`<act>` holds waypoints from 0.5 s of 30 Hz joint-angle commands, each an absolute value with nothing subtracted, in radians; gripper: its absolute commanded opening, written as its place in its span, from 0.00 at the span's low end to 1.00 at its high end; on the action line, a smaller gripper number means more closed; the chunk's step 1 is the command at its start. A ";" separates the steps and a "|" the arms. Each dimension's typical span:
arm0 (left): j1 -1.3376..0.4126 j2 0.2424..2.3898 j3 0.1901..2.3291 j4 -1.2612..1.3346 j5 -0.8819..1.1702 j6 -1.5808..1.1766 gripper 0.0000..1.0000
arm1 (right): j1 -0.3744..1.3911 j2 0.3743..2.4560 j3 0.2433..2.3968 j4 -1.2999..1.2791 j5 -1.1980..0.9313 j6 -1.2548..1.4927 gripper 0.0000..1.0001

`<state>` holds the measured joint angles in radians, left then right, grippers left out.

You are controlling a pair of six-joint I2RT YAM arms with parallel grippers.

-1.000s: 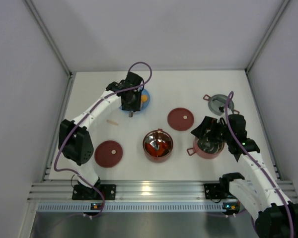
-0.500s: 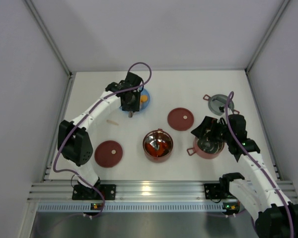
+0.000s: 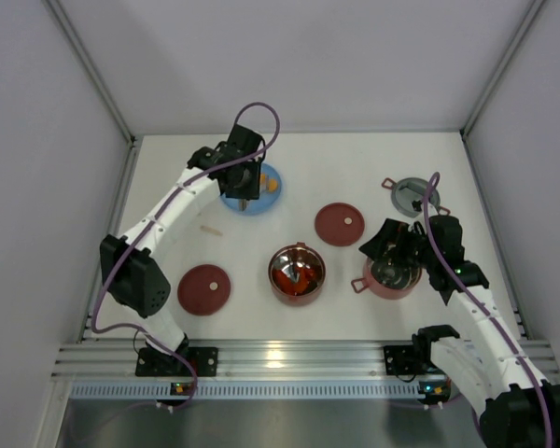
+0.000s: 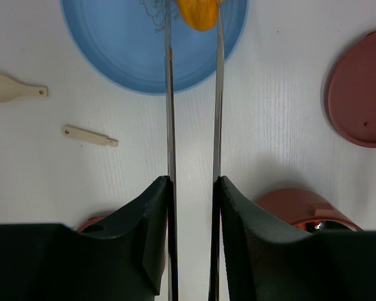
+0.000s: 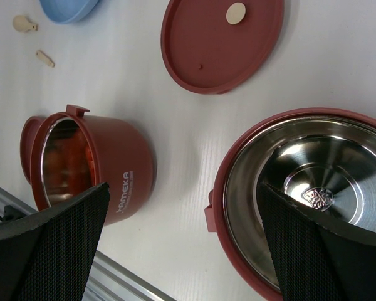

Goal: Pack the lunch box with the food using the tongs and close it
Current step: Pick up the fake food from the plate.

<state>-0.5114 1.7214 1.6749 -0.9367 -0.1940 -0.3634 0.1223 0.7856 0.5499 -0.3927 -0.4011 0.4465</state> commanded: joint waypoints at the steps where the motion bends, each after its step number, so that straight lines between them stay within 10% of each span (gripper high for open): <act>1: -0.508 1.655 1.733 -0.950 -0.219 -0.350 0.00 | 0.112 0.772 0.586 -0.402 -0.393 0.437 0.99; 15: -0.603 1.644 1.839 -0.973 -0.172 -0.336 0.00 | 0.112 0.726 0.724 -0.518 -0.197 0.474 1.00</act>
<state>-0.5640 1.6886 1.7741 -0.9783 -0.1917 -0.3527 0.1223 0.7662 0.6334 -0.4675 -0.3046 0.4545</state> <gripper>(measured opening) 0.403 0.993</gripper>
